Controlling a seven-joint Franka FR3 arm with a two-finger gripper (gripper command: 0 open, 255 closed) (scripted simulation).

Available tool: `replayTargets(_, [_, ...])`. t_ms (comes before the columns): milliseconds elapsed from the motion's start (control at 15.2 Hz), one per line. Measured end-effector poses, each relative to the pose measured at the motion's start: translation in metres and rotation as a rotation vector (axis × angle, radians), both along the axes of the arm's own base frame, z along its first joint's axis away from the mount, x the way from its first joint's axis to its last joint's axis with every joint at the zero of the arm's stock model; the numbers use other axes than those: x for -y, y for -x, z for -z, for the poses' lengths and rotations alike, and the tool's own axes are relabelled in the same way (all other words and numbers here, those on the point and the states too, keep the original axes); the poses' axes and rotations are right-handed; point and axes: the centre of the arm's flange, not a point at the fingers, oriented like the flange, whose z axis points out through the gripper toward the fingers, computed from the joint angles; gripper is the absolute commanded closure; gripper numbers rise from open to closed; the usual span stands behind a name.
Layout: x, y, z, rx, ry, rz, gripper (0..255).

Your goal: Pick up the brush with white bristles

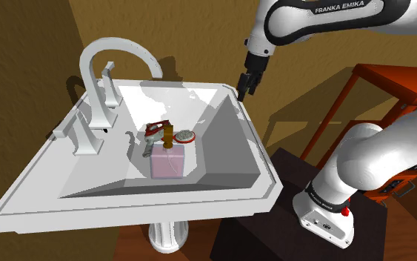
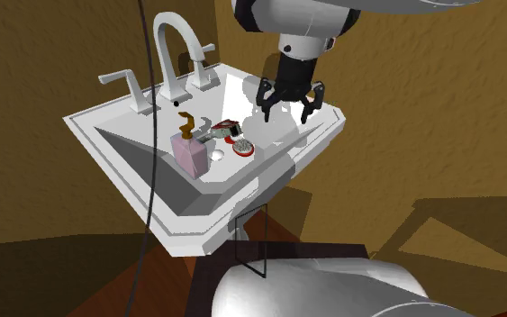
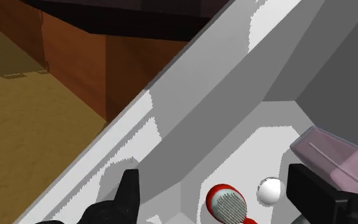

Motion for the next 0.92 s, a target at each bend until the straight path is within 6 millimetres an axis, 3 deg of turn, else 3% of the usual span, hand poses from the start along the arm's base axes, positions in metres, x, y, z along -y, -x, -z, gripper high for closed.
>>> replayTargets(924, [-0.048,-0.126,0.122,-0.010,-0.100,-0.082,0])
